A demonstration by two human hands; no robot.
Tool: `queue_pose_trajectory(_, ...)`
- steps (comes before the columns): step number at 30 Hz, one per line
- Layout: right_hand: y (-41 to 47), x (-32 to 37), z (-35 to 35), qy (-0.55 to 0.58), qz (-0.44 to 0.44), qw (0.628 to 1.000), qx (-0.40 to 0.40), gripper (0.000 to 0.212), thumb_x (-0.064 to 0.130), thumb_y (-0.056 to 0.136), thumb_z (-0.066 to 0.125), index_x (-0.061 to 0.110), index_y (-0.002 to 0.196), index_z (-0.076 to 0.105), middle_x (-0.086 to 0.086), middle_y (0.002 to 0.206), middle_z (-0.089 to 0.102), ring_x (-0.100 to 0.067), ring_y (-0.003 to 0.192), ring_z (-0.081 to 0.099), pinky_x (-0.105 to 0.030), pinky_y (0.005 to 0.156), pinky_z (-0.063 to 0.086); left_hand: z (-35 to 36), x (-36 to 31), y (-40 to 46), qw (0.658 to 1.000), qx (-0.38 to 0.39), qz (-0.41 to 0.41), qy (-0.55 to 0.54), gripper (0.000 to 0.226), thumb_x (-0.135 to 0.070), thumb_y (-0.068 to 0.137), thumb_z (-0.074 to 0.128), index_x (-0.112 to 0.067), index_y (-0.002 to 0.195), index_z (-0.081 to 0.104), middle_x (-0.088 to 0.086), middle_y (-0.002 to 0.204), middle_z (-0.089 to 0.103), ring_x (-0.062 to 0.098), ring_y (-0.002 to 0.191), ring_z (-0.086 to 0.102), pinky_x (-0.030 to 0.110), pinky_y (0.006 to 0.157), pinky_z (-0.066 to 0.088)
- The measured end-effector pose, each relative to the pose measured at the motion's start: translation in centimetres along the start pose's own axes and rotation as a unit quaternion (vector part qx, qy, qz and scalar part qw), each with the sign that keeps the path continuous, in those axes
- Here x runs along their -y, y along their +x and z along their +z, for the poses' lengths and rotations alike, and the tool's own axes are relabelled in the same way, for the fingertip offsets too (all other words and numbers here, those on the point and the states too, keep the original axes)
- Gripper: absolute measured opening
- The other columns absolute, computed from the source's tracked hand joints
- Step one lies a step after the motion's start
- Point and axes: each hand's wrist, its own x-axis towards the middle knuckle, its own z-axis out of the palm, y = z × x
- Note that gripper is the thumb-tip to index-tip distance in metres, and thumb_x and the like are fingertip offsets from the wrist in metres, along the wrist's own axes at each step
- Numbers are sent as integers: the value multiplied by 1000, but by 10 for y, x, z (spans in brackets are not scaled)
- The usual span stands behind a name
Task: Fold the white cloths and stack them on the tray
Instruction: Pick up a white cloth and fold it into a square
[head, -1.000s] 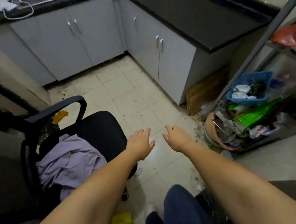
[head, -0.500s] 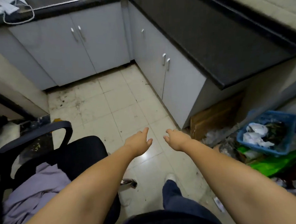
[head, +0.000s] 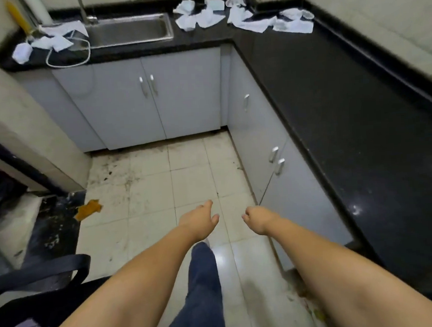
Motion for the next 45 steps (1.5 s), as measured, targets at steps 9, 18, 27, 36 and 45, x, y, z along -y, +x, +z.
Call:
queue_pose_trajectory(9,176,29,-174,85,24,995,-40,43,32,102,29,1,124,49,-21,130,54,-35,116,53,-37,94,42,-165,12,198,997,-5,54,46,50,-43,99,31,-18,142,26,11,138,48,31,118,53,41,93,45)
queue_pose_trajectory(18,298,8,-333,135,37,984,-106,40,32,101,31,4,122,52,-20,128,55,-35,115,53,-38,94,42,-278,-23,390,993,2,107,54,48,-42,98,33,-15,138,30,15,135,50,33,120,51,42,96,44)
queue_pose_trajectory(27,427,-67,-521,137,52,972,-186,40,34,101,32,8,124,52,-17,125,53,-33,115,52,-39,95,41,-402,-112,595,986,-49,149,50,50,-42,98,34,-16,141,29,14,123,56,31,109,57,41,87,47)
queue_pose_trajectory(36,542,-124,-616,175,100,959,-197,38,35,101,33,10,123,52,-15,125,52,-32,115,52,-40,95,42,-480,-163,764,973,-27,204,108,44,-35,97,40,-17,137,36,11,130,52,29,115,54,45,93,48)
queue_pose_trajectory(45,659,-137,-695,153,135,929,-309,30,21,96,43,15,123,53,-7,124,50,-25,111,49,-38,92,45,-543,-160,926,883,-82,363,287,35,-12,92,43,-13,127,45,9,127,48,28,115,46,38,92,40)
